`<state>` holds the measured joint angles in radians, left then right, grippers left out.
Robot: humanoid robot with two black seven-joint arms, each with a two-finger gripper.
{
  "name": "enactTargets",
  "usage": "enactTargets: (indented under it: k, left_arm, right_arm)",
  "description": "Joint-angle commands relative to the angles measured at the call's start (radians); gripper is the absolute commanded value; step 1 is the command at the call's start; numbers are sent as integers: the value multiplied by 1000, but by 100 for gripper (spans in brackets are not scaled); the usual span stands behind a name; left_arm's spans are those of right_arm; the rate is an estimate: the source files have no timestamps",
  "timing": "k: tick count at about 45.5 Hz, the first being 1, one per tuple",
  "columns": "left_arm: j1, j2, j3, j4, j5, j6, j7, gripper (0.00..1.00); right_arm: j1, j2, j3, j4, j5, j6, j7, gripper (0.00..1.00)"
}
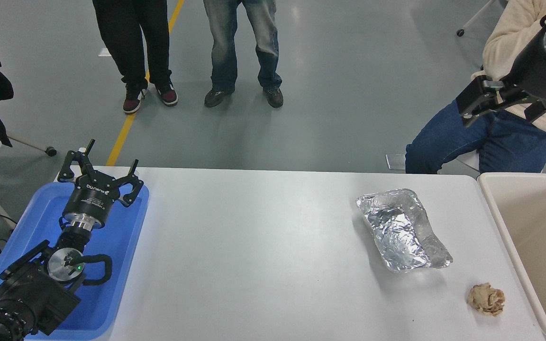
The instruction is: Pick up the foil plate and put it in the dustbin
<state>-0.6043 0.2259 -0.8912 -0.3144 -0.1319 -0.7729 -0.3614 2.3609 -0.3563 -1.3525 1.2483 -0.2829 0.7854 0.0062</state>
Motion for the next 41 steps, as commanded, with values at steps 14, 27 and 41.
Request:
enactTargets:
  k: [14,27,41]
  left_arm:
    - [0,1,0,0,0,0,1,100]
    - [0,1,0,0,0,0,1,100]
    - [0,1,0,0,0,0,1,100]
  right_arm:
    - [-2,2,4,3,-1,0,0,100]
    - [3,-1,12,3,-1,0,0,100]
    - [-2,-6,7,3,-1,0,0,100]
